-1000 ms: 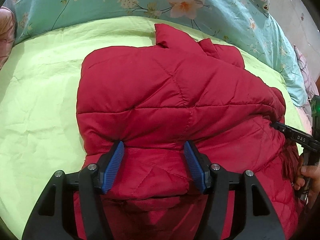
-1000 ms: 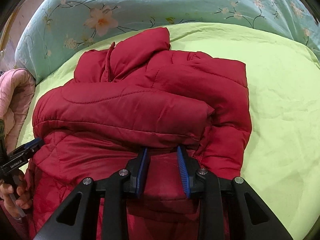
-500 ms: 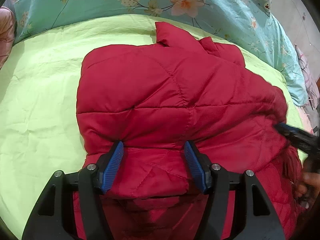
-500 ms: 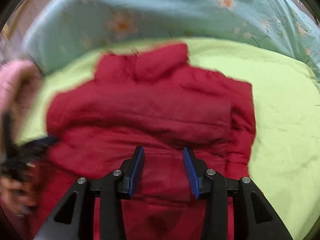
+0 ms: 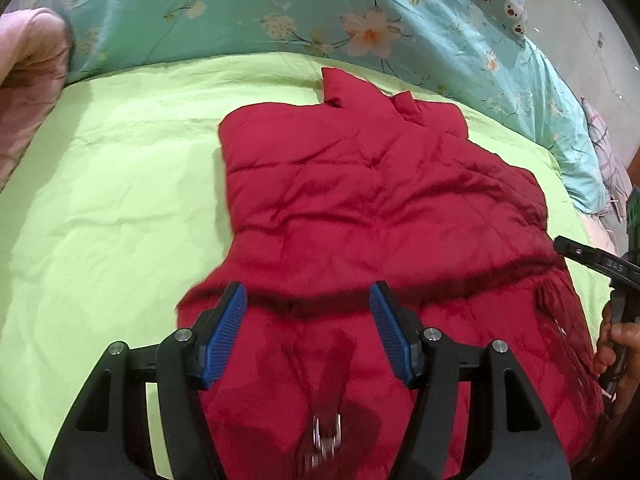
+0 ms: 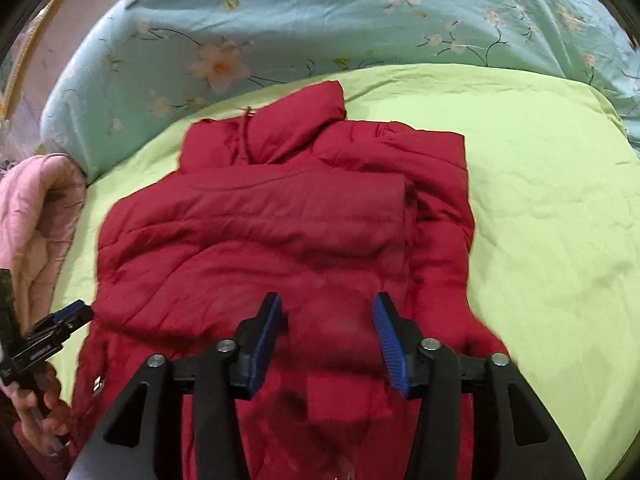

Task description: Fold large clothes

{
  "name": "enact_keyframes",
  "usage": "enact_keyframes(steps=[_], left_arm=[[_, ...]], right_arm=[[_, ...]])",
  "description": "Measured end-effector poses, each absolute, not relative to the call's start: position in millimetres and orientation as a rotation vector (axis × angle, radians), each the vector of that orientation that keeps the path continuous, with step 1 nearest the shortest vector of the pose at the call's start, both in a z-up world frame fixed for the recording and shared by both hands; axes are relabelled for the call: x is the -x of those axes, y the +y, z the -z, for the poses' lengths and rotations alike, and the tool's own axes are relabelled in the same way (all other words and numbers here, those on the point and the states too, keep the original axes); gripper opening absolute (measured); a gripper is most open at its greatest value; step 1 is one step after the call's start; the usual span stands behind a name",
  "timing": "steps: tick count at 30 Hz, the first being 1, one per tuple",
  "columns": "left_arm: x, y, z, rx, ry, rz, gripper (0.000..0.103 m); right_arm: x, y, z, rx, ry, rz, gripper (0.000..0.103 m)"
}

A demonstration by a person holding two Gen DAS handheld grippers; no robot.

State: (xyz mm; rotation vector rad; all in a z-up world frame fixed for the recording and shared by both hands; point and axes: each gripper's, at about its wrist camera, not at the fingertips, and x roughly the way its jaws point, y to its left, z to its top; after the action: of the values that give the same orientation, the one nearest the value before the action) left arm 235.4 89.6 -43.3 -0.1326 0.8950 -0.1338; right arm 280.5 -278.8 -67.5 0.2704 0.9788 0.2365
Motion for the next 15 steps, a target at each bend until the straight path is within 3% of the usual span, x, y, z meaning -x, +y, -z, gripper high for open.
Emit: enact_keyframes(steps=[15], left_arm=[[-132, 109, 41, 0.198, 0.906, 0.102, 0.063]], right_arm=[[-140, -297, 52, -0.317, 0.98, -0.313, 0.064]])
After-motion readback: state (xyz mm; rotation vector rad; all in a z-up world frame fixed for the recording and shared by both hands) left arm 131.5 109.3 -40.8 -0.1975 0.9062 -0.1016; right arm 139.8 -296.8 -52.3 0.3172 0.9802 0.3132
